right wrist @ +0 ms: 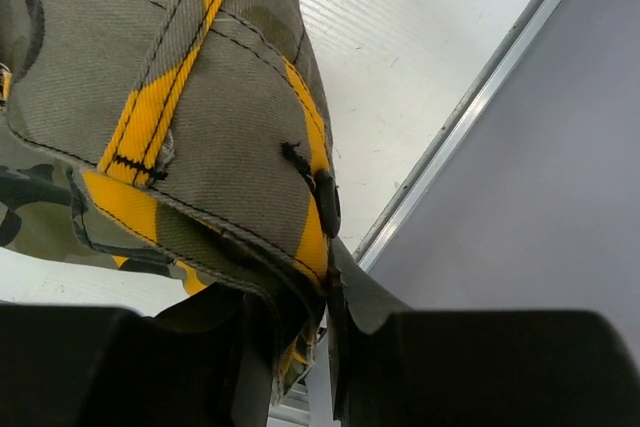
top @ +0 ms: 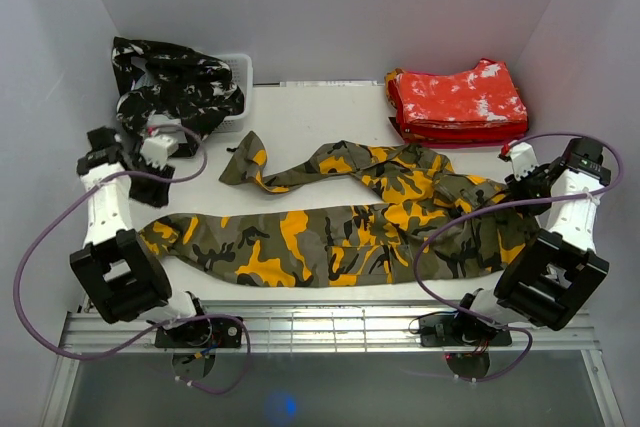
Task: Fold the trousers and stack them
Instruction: Move the trousers to the center of the board, then flatten the trousers out
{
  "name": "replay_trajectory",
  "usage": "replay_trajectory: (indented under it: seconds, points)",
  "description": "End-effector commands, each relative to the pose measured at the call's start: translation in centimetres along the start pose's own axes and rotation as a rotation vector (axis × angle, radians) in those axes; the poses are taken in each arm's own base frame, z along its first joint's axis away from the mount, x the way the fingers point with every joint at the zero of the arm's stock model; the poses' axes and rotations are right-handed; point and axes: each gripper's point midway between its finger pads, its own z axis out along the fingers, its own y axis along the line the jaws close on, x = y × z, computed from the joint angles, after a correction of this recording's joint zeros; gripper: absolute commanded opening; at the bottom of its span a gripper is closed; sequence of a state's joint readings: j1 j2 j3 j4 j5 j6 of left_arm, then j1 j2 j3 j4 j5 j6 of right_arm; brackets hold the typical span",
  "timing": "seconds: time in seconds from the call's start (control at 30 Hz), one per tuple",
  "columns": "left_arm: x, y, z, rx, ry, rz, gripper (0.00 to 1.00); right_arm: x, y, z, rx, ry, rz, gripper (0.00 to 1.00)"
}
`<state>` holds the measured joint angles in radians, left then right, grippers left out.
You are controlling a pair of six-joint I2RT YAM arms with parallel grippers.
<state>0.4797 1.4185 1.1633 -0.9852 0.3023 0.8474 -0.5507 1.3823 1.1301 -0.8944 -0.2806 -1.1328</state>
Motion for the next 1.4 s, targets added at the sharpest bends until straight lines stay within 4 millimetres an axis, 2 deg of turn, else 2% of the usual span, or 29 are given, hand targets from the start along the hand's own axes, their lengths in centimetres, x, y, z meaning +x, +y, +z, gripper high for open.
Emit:
replay_trajectory:
  seconds: [0.0, 0.03, 0.07, 0.1, 0.13, 0.23, 0.3, 0.33, 0.4, 0.43, 0.53, 0.57, 0.63, 0.73, 0.77, 0.8, 0.87, 0.9, 0.93, 0.97, 1.0, 1.03, 1.1, 1.13, 1.2, 1.23, 1.3, 1.33, 1.37]
  points:
    - [-10.6, -3.0, 0.0, 0.084, -0.224, 0.040, 0.66, -0.8, 0.1, -1.1, 0.010, -0.036, -0.025, 0.28]
    - [-11.9, -4.1, 0.6, 0.120, -0.229, -0.001, 0.67, -0.9, 0.2, -1.2, 0.003, -0.041, -0.018, 0.28]
    - [-13.5, -3.9, 0.7, 0.124, -0.247, -0.010, 0.67, -1.1, 0.2, -1.1, -0.004, -0.046, -0.002, 0.29]
    - [-13.8, -4.1, 2.6, 0.164, -0.217, -0.037, 0.70, -1.5, 0.0, -1.4, -0.002, -0.058, 0.000, 0.29]
    - [-15.8, -4.5, 2.6, 0.186, -0.241, -0.054, 0.70, -1.6, 0.2, -1.5, -0.014, -0.059, 0.014, 0.30]
    - [-17.9, -5.3, 5.7, 0.236, -0.238, -0.075, 0.70, -2.5, -0.2, -1.8, -0.009, -0.089, 0.040, 0.31]
    - [-19.1, -4.8, 8.1, 0.205, -0.231, -0.094, 0.70, -2.9, -0.2, -1.7, -0.023, -0.105, 0.091, 0.31]
    - [-19.6, -5.3, 9.0, 0.203, -0.222, -0.084, 0.70, -3.3, -0.5, -1.9, -0.019, -0.115, 0.104, 0.31]
    - [-20.5, -4.9, 10.5, 0.161, -0.210, -0.089, 0.69, -3.5, -0.6, -1.7, -0.030, -0.118, 0.151, 0.30]
    - [-20.3, -5.7, 12.3, 0.172, -0.179, -0.079, 0.68, -3.7, -0.7, -1.8, -0.028, -0.123, 0.160, 0.30]
    - [-20.1, -5.4, 14.9, 0.112, -0.144, -0.071, 0.68, -3.8, -0.6, -1.7, -0.035, -0.126, 0.184, 0.29]
    - [-20.6, -6.6, 15.7, 0.111, -0.139, -0.048, 0.68, -3.8, -0.5, -1.7, -0.036, -0.128, 0.187, 0.29]
    - [-20.9, -6.4, 16.8, 0.078, -0.132, -0.067, 0.68, -3.9, -0.4, -1.6, -0.036, -0.132, 0.198, 0.27]
    - [-20.2, -6.3, 18.8, 0.041, -0.080, -0.078, 0.66, -3.8, -0.4, -1.6, -0.035, -0.126, 0.219, 0.26]
    - [-20.0, -6.3, 19.2, 0.040, -0.071, -0.076, 0.64, -3.8, -0.5, -1.6, -0.032, -0.126, 0.223, 0.25]
    - [-19.6, -6.6, 19.6, 0.049, -0.060, -0.075, 0.55, -3.8, -0.6, -1.6, -0.028, -0.123, 0.230, 0.25]
    - [-19.0, -7.3, 19.5, 0.079, -0.049, -0.068, 0.41, -3.6, -0.9, -1.5, -0.013, -0.112, 0.253, 0.19]
    - [-18.7, -7.5, 18.7, 0.089, -0.040, -0.064, 0.27, -3.4, -1.2, -1.5, 0.000, -0.102, 0.258, 0.17]
    - [-18.5, -7.7, 18.2, 0.093, -0.039, -0.056, 0.20, -3.3, -1.3, -1.5, 0.009, -0.097, 0.266, 0.13]
    - [-17.2, -8.0, 17.9, 0.095, -0.013, -0.042, 0.13, -3.4, -1.7, -1.6, 0.027, -0.100, 0.274, 0.12]
    - [-16.8, -7.9, 17.1, 0.086, -0.013, -0.038, 0.06, -3.3, -1.9, -1.5, 0.037, -0.101, 0.280, 0.10]
    - [-17.3, -7.1, 14.7, 0.053, -0.054, -0.037, 0.00, -3.2, -1.9, -1.5, 0.045, -0.095, 0.285, 0.08]
    - [-15.6, -6.5, 12.9, 0.033, -0.041, -0.052, 0.00, -3.2, -2.1, -1.6, 0.059, -0.097, 0.291, 0.08]
    - [-15.1, -4.2, 10.5, -0.010, -0.071, -0.093, 0.00, -3.1, -2.0, -1.6, 0.063, -0.094, 0.294, 0.08]
    - [-13.2, -2.7, 8.7, -0.036, -0.051, -0.117, 0.00, -2.9, -2.2, -1.6, 0.078, -0.093, 0.296, 0.08]
    - [-11.2, -0.5, 7.8, -0.069, -0.035, -0.163, 0.00, -2.7, -2.2, -1.6, 0.088, -0.086, 0.302, 0.08]
    - [-9.3, 1.9, 5.7, -0.126, -0.034, -0.168, 0.00, -2.2, -2.2, -1.5, 0.103, -0.073, 0.304, 0.08]
    - [-6.9, 3.7, 5.3, -0.158, -0.012, -0.211, 0.00, -2.1, -2.1, -1.4, 0.101, -0.070, 0.307, 0.08]
    - [-6.1, 4.6, 4.5, -0.185, -0.014, -0.216, 0.00, -1.9, -1.9, -1.2, 0.096, -0.065, 0.311, 0.08]
